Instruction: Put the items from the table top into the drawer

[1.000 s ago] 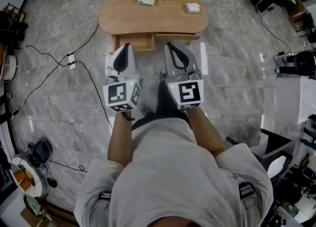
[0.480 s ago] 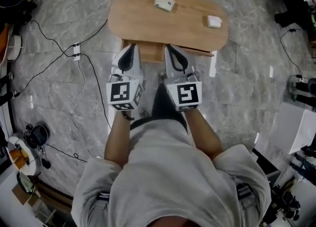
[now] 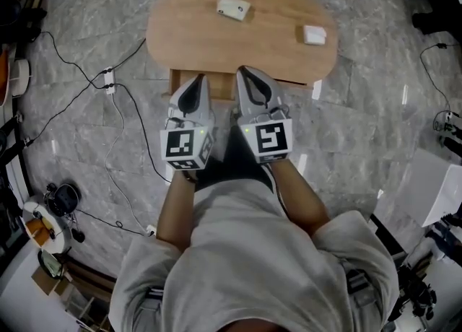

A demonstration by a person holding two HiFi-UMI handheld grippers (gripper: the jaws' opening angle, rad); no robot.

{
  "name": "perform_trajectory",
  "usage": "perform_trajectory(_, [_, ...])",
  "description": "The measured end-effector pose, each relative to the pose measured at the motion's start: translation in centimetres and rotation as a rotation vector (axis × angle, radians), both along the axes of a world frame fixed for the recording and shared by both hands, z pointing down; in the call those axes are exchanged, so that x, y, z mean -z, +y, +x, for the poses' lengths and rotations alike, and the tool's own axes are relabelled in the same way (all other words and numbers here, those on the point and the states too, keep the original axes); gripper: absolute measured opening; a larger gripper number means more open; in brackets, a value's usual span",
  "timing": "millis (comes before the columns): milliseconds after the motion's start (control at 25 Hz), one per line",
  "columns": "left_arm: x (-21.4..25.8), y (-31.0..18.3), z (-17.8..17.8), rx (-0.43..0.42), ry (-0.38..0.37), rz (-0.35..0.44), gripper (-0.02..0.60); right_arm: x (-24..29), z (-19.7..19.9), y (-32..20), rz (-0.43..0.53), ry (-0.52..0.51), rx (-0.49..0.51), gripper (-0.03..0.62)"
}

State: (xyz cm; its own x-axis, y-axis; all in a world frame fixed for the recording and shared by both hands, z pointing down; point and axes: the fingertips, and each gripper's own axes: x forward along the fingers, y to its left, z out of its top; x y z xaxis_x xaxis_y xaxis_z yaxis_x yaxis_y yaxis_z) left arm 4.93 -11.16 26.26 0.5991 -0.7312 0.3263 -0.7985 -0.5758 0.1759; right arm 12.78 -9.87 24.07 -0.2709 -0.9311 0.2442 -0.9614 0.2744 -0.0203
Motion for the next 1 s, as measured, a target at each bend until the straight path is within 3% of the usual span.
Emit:
perform_trajectory(240, [-2.2,-1.6,0.4,-0.008,-0.002,-0.044,0.02,-2.5,0.1,-2.4,-0.027,-0.006,-0.003,0.008])
perform_trajectory(720, [-7.7,-2.4,-1.8,-0.061,0.029,-0.083,0.02,-9.3,0.1,-4.1,-0.12,0.109,-0.049,0.008])
perform_trajectory(1000, [-16.5,-4.5,-0.7,-0.114,-0.035,-0.146,0.02,-17.1,0.7,-6.5,-0.189,0.079,-0.068,0.008])
